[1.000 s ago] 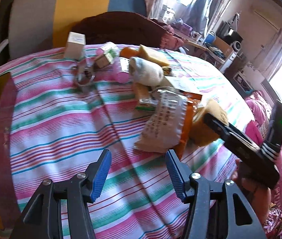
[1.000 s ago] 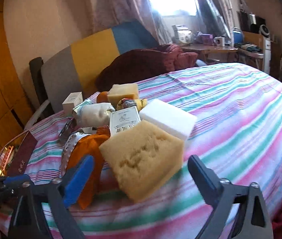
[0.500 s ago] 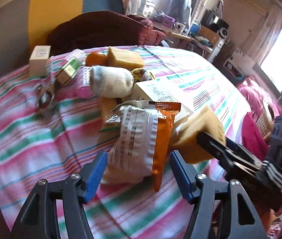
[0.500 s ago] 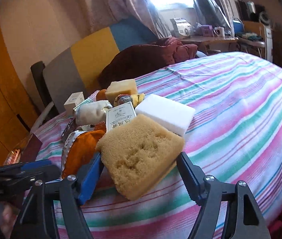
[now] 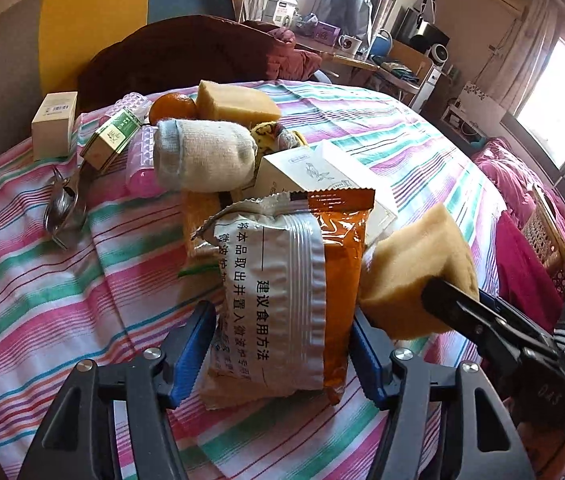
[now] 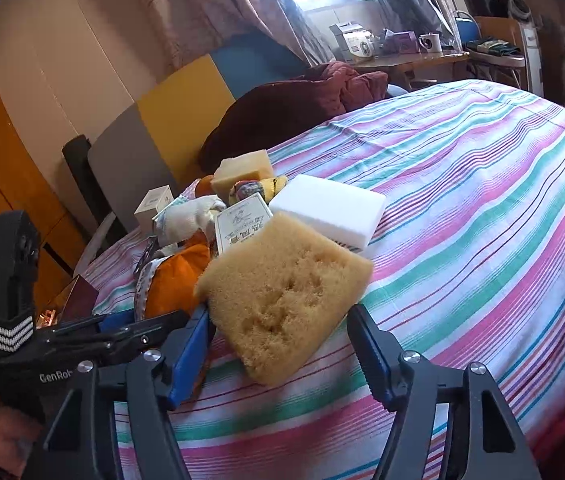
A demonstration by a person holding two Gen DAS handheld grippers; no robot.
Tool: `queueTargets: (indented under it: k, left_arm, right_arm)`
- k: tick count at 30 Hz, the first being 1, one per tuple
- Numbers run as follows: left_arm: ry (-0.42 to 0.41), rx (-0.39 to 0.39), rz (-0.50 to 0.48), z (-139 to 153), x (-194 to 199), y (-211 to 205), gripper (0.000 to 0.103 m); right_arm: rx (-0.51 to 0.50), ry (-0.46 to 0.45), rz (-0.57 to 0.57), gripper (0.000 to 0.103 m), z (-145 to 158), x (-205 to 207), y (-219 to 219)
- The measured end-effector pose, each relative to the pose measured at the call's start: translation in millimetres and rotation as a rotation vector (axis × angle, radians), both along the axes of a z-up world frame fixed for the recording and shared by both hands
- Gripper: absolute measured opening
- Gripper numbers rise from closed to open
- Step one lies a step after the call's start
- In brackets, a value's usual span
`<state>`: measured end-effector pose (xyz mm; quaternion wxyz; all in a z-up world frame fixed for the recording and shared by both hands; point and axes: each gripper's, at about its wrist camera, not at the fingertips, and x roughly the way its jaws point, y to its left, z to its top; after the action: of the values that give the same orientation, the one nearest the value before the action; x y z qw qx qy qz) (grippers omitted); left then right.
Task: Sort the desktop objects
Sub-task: 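Grasp the snack bag with the left tool while the right tool grasps the yellow sponge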
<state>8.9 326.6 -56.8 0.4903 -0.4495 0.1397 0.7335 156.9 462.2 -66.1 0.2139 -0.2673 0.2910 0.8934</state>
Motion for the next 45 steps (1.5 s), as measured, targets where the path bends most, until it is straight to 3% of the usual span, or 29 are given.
queueTargets:
  k: [8,12,17,21,23,28,40,45]
  left_arm:
    - [-0.049,0.007,0.039,3,1,-22,0.06]
    - [-0.072,-0.036,0.064,7,1,-43,0.06]
    - [-0.102,-0.077,0.133,7,-5,-78,0.06]
    - [-0.106,-0.102,0.167,2,-9,-95,0.061]
    - [-0.104,-0.102,0.176,3,-9,-96,0.062]
    - [-0.105,-0.102,0.18,2,-11,-92,0.064]
    - [-0.117,-0.105,0.188,1,-13,-89,0.067]
    - [-0.113,-0.122,0.186,-3,-12,-85,0.067]
  right_arm:
    - [-0.016,0.004,0.007,0.064,4,3,-4]
    - [-0.085,0.035,0.044,0.065,5,4,-7]
    - [-0.218,0.085,0.174,0.065,1,-4,-20]
    - [-0.25,0.073,0.152,0.074,-4,-3,-25]
    - [-0.238,0.056,0.095,0.084,-5,2,-21]
    - [-0.164,0.025,0.014,0.088,7,21,-14]
    - [-0.083,-0.038,-0.034,0.094,27,28,-18]
    - [-0.083,-0.09,0.012,0.097,26,18,-27]
